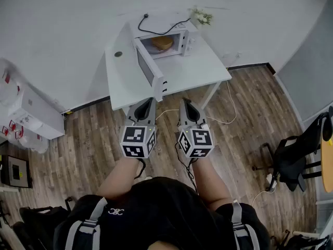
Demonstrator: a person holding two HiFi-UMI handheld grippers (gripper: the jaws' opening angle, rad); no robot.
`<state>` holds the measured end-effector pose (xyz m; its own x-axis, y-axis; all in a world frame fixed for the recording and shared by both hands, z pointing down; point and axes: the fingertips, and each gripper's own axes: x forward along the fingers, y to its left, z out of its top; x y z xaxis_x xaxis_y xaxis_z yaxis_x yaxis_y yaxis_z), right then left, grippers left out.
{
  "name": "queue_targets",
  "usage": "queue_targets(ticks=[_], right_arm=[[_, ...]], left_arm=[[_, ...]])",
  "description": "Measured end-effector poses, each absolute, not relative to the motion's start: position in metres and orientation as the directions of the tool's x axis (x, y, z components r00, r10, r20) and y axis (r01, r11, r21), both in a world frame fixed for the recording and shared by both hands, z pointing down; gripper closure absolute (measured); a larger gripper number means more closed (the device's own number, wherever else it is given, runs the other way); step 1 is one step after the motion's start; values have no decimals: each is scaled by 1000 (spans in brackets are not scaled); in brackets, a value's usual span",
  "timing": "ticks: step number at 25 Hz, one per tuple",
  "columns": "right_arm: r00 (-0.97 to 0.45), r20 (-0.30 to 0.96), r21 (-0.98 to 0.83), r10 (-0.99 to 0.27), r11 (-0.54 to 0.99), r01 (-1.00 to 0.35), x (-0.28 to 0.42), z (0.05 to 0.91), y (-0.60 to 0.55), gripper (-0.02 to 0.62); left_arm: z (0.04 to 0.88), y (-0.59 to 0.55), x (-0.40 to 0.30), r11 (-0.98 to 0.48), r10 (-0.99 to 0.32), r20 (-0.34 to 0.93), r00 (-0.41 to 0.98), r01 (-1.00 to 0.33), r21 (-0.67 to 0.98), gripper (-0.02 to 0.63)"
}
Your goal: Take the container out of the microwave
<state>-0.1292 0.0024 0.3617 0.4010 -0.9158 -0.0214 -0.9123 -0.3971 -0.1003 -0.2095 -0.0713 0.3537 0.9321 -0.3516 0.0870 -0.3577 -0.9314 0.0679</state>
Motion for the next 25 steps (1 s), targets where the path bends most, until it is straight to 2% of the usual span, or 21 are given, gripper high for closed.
queue_targets(ticks=[25], right_arm=[[382, -27, -119, -924, -376, -919, -125, 365, 134, 591]], left_arm=[[355, 57, -206, -920, -388, 93, 917, -392, 25, 592]])
